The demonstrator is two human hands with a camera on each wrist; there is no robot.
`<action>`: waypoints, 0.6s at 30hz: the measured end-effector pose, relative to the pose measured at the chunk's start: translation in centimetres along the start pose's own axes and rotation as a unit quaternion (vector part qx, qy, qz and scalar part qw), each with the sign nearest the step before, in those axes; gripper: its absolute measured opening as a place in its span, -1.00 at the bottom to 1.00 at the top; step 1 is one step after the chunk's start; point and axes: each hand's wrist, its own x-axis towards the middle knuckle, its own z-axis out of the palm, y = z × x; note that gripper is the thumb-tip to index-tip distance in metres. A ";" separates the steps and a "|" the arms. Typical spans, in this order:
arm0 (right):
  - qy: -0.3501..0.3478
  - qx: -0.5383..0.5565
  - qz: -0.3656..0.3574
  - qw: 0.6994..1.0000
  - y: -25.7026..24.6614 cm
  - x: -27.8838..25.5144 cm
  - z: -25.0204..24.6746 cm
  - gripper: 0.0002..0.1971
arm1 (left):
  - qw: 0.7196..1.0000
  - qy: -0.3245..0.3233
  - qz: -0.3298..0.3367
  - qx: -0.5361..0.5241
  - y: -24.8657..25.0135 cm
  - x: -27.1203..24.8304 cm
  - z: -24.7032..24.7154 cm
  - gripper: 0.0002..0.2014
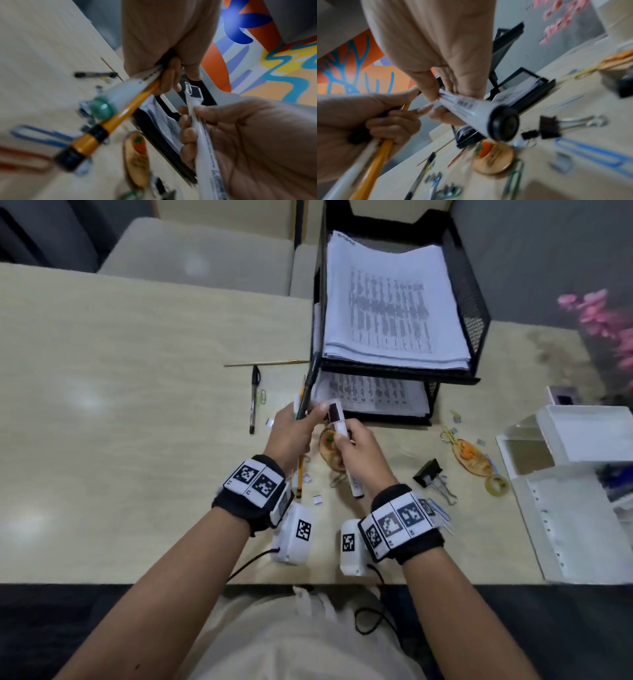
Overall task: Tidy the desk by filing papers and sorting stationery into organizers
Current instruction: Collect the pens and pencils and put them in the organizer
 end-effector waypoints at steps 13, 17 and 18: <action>0.254 -0.015 0.062 0.965 6.7 -8.2 -16.7 -0.88 | 0.985 -0.081 0.016 0.153 -3.8 -1.7 16.8 -0.73; 0.335 -0.021 0.053 0.941 8.3 -10.4 -21.9 -0.86 | 0.978 -0.113 0.038 0.173 -4.0 -3.2 20.8 -0.73; 0.360 -0.005 0.049 0.932 8.4 -10.9 -23.2 -0.91 | 0.976 -0.126 0.046 0.169 -3.8 -3.6 21.8 -0.73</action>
